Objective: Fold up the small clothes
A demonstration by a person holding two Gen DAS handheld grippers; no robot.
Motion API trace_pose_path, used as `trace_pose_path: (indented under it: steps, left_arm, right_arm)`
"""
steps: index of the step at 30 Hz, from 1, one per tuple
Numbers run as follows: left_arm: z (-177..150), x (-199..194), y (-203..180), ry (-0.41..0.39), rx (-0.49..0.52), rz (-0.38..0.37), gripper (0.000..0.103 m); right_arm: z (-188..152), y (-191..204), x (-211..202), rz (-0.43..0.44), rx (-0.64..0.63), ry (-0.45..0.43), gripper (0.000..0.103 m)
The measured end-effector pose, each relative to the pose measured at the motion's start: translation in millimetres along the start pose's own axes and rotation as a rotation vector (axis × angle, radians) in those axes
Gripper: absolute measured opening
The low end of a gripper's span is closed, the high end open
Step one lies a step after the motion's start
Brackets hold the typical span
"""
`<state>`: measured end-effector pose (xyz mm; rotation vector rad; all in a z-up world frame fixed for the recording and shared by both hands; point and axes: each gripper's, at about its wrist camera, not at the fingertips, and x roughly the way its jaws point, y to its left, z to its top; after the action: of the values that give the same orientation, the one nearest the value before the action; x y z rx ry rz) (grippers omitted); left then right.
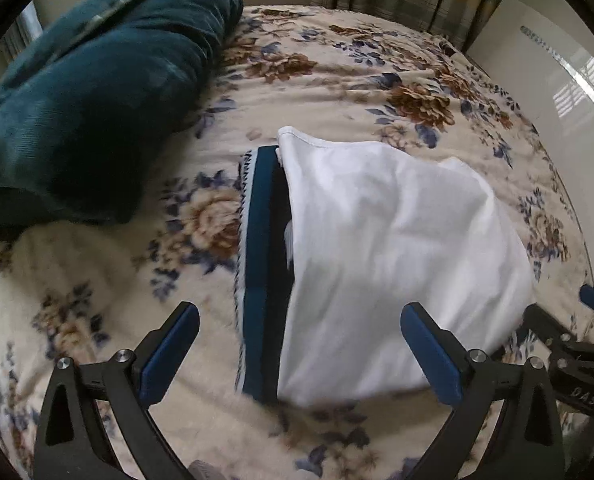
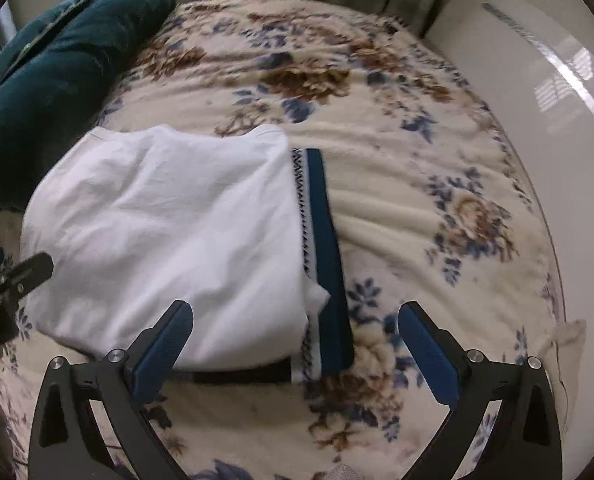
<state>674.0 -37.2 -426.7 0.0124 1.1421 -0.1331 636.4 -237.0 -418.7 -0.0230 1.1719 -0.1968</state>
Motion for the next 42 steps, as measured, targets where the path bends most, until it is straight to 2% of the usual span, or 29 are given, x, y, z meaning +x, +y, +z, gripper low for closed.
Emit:
trace_pose_path:
  steps: [7,19,23,28,34,42]
  left_arm:
    - [-21.0,-82.8,-10.8,-0.068,-0.013,0.047,0.103]
    - [-75.5,-305.6,-30.7,-0.234,-0.008,0.06,0.103]
    - [-93.3,-369.1,-34.4,-0.294,0.005,0.075,0.103]
    - [-116.1,-433.3,-36.0,-0.368,0.0,0.064,0.103]
    - [-140.4,-485.3,-36.6,-0.423,-0.003,0.058,0.103]
    - [-171.0,-524.7,-40.1,-0.463,-0.005,0.06,0.103]
  right_arm:
    - [-25.2,-14.2,-101.5,-0.024,0.013,-0.094,0.103]
    - [-84.7,-42.9,-342.7,-0.063,0.046,-0.303,0.103]
    - [-114.4,-45.3,-421.6,-0.058,0.044,-0.366,0.103]
    - [-145.8,-48.5,-498.4,-0.047,0.042,-0.447,0.103]
    - [-183.3,-54.0,-571.2,-0.041,0.048,-0.533,0.103]
    - [-220.4,-60.0,-618.4,-0.025,0.058,-0.578,0.103]
